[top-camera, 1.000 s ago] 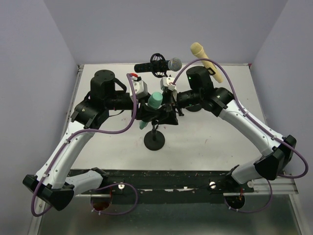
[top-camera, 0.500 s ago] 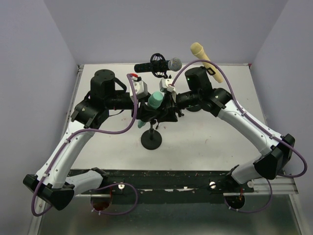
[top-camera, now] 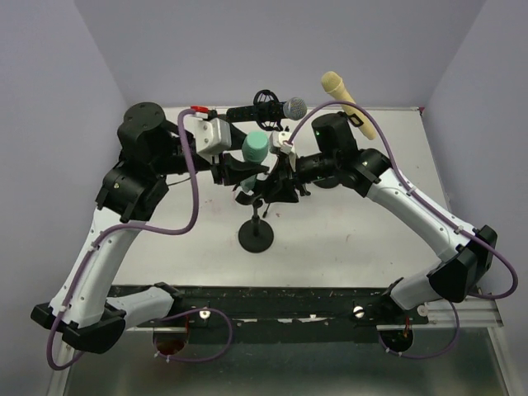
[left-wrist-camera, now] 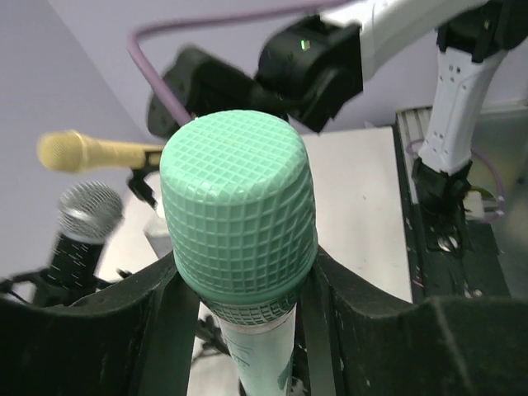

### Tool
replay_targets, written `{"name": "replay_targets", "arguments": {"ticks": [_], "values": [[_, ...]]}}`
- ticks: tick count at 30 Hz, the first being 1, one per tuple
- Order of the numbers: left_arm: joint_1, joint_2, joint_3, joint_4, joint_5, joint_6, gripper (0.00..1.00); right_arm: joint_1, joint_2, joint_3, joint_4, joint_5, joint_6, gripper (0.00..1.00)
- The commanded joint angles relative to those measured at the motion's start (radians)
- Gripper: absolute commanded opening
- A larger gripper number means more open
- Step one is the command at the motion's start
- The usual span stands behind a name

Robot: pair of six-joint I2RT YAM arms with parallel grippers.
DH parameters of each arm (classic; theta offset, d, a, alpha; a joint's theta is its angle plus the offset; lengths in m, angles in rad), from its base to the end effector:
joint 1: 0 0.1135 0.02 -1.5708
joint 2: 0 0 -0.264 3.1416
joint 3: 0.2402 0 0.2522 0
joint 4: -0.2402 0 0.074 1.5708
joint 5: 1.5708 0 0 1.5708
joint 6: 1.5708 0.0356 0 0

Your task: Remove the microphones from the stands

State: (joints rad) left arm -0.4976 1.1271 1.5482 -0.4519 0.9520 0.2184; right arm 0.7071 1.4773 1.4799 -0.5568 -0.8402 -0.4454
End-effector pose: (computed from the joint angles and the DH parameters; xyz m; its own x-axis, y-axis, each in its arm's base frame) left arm 0.1622 -0.1211 0.5039 0.1886 0.0406 -0.9812 0.9746 0.1150 0.1921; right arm 0.2286 0.2302 0.3855 0.0331 -0.3498 -0.9362 -0.9981 -0.0607 -0.0126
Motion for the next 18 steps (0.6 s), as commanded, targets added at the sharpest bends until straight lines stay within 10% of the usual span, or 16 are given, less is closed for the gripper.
{"name": "replay_targets", "arguments": {"ticks": [1, 7, 18], "values": [[0.002, 0.010, 0.189, 0.053, -0.015, -0.036, 0.00, 0.003, -0.011, -0.020, 0.003, 0.056, 0.030, 0.25], [0.007, -0.047, 0.293, -0.007, -0.224, 0.080, 0.00, 0.003, -0.061, 0.016, -0.086, 0.150, 0.033, 0.25], [0.073, -0.242, -0.067, -0.062, -0.605, 0.101, 0.00, -0.187, -0.207, -0.023, -0.138, 0.256, 0.106, 0.25]]}}
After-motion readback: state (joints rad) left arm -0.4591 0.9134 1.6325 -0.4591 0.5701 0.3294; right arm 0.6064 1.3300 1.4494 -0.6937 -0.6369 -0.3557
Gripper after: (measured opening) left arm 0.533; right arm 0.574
